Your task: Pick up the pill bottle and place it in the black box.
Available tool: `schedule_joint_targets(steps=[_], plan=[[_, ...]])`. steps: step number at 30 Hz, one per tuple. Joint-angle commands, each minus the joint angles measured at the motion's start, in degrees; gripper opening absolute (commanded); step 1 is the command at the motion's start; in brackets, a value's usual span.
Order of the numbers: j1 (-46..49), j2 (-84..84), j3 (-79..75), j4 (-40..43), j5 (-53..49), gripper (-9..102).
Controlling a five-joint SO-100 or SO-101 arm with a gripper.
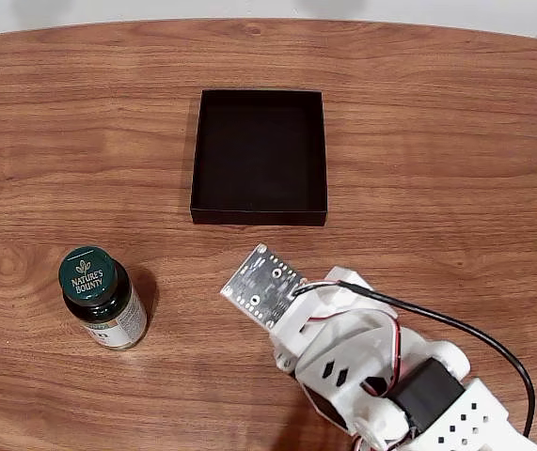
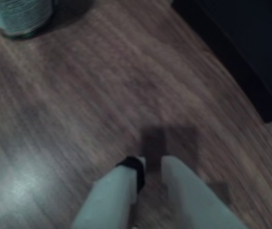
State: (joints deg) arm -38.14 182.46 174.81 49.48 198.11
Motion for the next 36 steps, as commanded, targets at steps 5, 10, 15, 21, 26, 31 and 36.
schedule_joint_targets(steps=[5,10,15,21,26,31,36], plan=[[-9.67,1.93,-1.23,2.11,-6.06,0],[-14.85,2.11,-1.23,-6.06,-15.56,0],[-18.37,1.76,-1.23,-13.36,-18.9,8],[-20.83,-0.35,-1.23,-20.3,-17.23,22],[-22.76,-1.67,-1.23,-22.85,-15.64,27],[-23.73,-3.34,-1.23,-27.42,-13.45,30],[-24.52,-8.53,-1.23,-35.16,-12.57,30]])
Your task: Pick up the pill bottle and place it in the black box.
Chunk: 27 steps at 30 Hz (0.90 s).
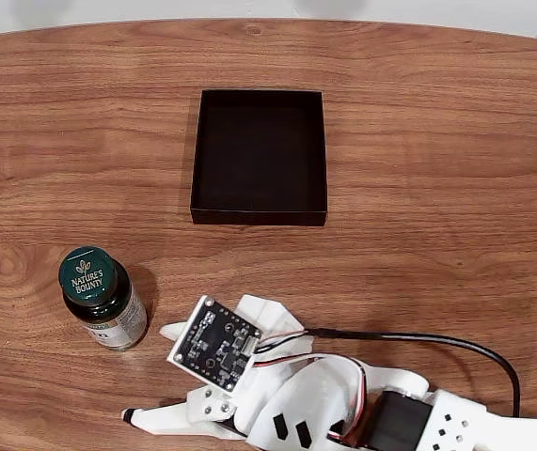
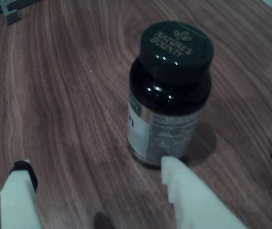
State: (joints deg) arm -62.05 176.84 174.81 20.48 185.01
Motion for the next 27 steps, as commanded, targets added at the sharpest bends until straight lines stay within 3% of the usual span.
schedule_joint_targets(steps=[1,6,18,27], plan=[[-0.62,-4.39,-1.23,-8.17,0.53,30],[0.53,-10.02,-1.23,-15.91,1.14,31],[10.55,-16.52,-1.41,-19.07,3.69,32],[14.41,-31.29,-2.55,-32.96,1.76,33]])
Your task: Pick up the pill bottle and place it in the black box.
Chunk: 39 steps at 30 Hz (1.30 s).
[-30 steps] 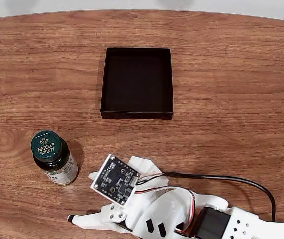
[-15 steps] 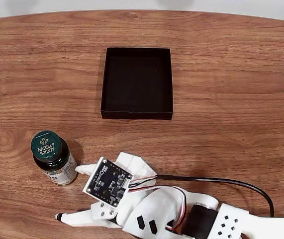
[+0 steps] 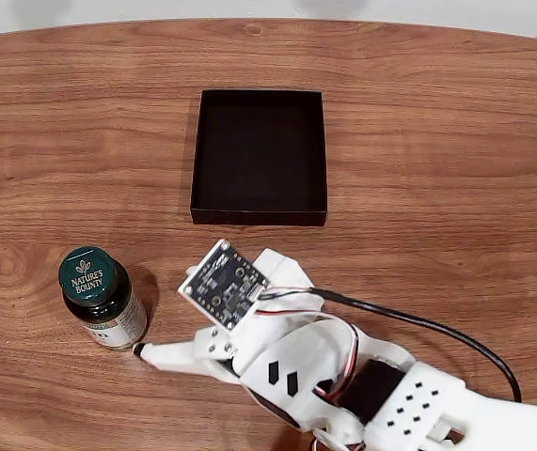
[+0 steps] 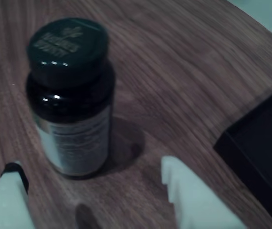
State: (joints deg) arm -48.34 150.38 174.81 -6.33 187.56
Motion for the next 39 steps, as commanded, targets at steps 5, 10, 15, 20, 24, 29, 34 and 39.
schedule_joint_targets(steps=[5,10,15,20,24,29,34,39], plan=[[-0.62,-5.45,-2.46,-6.86,-1.49,32],[-2.02,-9.4,-2.2,-11.25,-2.02,32],[-4.48,-11.87,-4.13,-13.36,-3.43,32],[-5.98,-14.68,-6.15,-15.73,-3.52,32],[-6.68,-19.34,-8.88,-19.51,-3.87,32],[-6.33,-23.64,-11.95,-21.71,-4.04,32],[-4.83,-29.27,-15.91,-24.35,-3.87,31],[-3.6,-36.12,-20.57,-26.72,-3.96,31]])
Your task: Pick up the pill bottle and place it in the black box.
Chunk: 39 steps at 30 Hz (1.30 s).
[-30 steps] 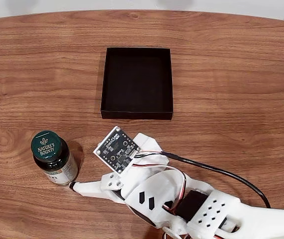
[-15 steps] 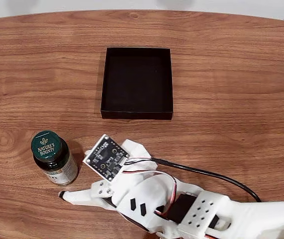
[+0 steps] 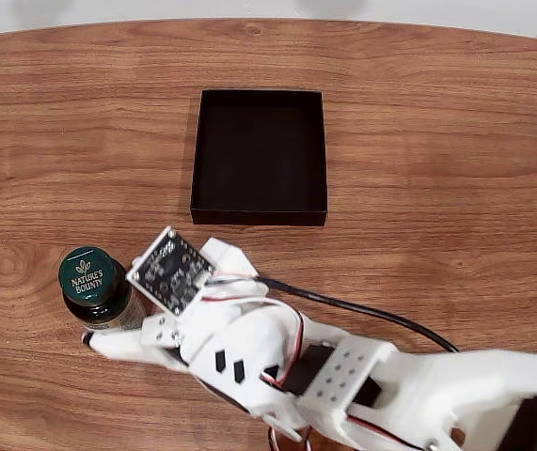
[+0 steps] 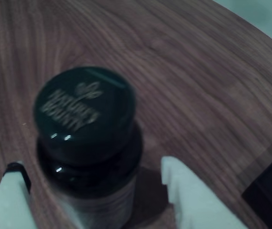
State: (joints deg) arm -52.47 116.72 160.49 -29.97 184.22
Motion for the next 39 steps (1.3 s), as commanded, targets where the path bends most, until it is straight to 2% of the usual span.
schedule_joint_targets(steps=[1,35,39], plan=[[0.62,-3.43,-6.77,-3.69,-0.62,31],[-2.99,-31.9,-22.76,-18.02,-3.96,30],[-3.6,-33.49,-23.64,-19.6,-4.39,26]])
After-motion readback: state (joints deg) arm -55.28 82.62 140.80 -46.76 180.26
